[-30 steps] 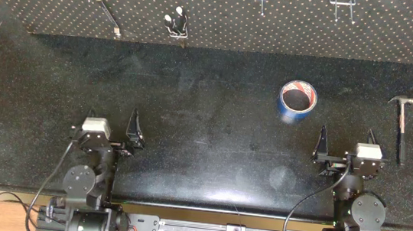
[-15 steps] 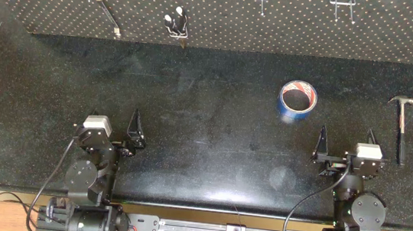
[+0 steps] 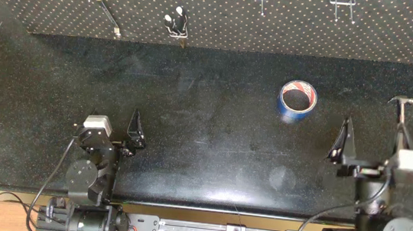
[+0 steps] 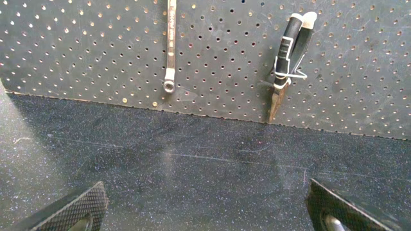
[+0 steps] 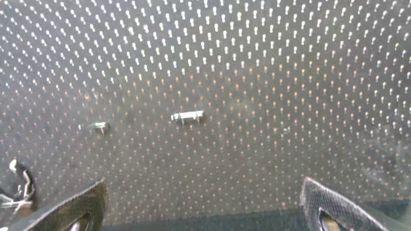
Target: Place Tools Onto Pegboard
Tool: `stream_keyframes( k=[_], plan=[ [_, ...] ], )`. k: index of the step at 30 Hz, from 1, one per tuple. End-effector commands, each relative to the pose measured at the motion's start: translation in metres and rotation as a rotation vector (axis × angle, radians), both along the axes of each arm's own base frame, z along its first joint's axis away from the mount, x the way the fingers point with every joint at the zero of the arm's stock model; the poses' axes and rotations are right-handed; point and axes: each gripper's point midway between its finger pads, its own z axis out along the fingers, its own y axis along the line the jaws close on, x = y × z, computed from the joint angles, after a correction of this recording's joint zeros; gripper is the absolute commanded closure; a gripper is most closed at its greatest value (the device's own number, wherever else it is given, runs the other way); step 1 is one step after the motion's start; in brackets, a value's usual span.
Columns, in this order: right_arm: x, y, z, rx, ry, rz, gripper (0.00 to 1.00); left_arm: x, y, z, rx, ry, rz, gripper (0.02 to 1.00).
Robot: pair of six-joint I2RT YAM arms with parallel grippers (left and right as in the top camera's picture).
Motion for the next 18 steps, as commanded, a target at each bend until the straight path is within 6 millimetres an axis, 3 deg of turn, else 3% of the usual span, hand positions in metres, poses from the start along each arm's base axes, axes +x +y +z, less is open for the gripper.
stream_keyframes(
  k=[1, 4, 8, 12, 15, 18],
  plan=[
    [0.046, 0.007, 0.008, 0.03, 0.283, 0.027, 0.023, 0.0, 0.002, -0.004, -0.007, 0.008, 0.014, 0.023],
    [0.085, 0.041, -0.012, 0.056, 0.494, 0.21, 0.023, 0.0, 0.002, -0.004, -0.007, 0.008, 0.013, 0.023],
    [0.116, 0.07, -0.089, 0.141, 0.764, 0.322, 0.023, 0.0, 0.002, -0.004, -0.007, 0.008, 0.013, 0.023],
    [0.119, 0.09, -0.147, 0.123, 0.956, 0.348, 0.025, 0.0, 0.002, -0.004, -0.007, 0.008, 0.013, 0.02],
    [0.113, 0.086, -0.168, 0.056, 1.034, 0.266, 0.023, 0.0, 0.002, -0.004, -0.007, 0.008, 0.013, 0.023],
    [0.112, 0.086, -0.171, 0.05, 1.044, 0.23, 0.025, 0.0, 0.002, -0.004, -0.007, 0.008, 0.014, 0.023]
  ],
)
